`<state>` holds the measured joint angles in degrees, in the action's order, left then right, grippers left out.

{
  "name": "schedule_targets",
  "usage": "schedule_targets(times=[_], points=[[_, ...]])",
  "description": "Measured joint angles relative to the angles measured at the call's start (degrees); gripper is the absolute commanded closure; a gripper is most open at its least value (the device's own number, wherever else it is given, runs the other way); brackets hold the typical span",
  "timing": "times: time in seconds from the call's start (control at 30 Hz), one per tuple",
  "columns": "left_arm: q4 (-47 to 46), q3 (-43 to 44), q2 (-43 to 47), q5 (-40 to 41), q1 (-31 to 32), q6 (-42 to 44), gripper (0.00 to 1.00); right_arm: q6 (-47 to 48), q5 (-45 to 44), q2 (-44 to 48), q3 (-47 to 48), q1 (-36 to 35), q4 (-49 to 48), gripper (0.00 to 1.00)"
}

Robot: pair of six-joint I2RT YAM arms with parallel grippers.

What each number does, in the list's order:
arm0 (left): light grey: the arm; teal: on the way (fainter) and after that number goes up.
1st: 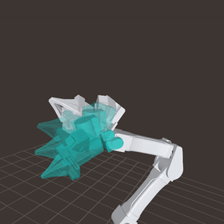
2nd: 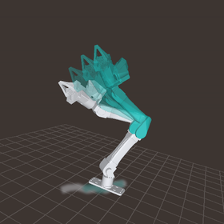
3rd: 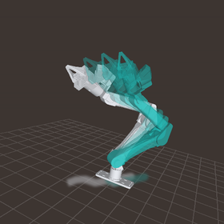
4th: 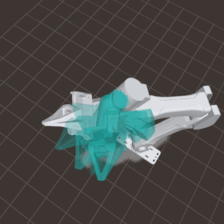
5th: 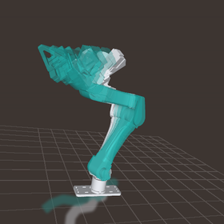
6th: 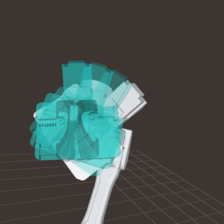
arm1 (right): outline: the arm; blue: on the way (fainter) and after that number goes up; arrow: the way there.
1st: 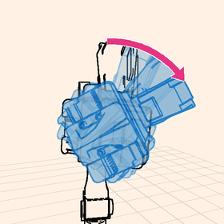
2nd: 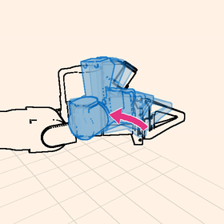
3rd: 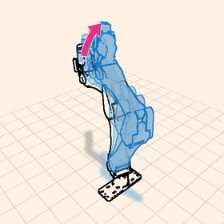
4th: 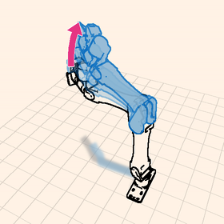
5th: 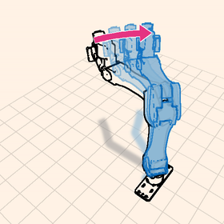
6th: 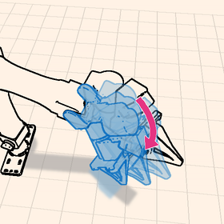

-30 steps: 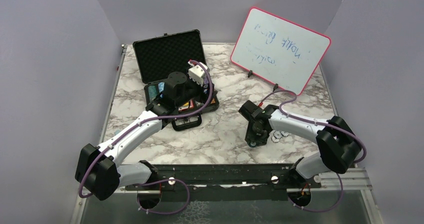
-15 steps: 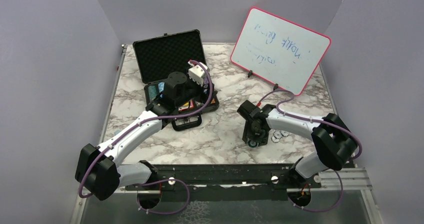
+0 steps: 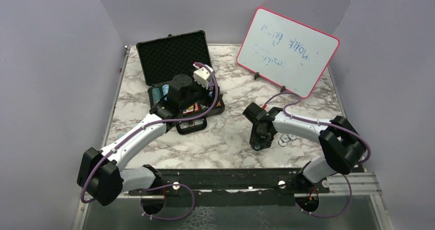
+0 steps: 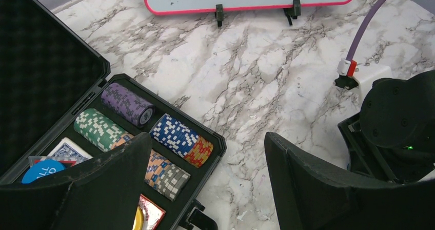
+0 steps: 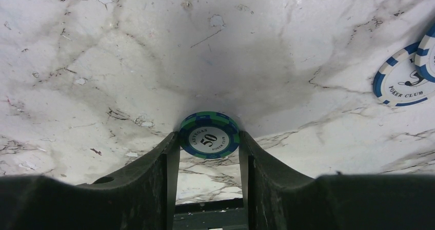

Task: Pack up texas hold em set

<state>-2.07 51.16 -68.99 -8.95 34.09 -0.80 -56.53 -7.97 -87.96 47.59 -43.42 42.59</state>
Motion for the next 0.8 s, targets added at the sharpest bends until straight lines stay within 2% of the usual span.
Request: schedule_targets(times=[0.13,0.4,0.57,0.8], points=[[0.0,0.0,0.0,0.0,0.0,0.0,0.16,0.1,0.0,0.2,-0.1,0.0,-0.1,0.70],[-1.4,-1.2,0.0,0.3,0.0,-2.0,0.12,0.0,-1.0,2.2,-0.2,0.0,-1.6,0.70],[-6.0,-7.5,0.1,-0.2,0.0,-5.6,0.13,-0.9,-1.9,7.4,0.6,0.1,-2.9,0.70],[-16.9,-16.7,-1.1,-6.2,0.0,-12.3,0.18,-2.7,-1.8,11.1,3.0,0.8,-8.3,0.69]])
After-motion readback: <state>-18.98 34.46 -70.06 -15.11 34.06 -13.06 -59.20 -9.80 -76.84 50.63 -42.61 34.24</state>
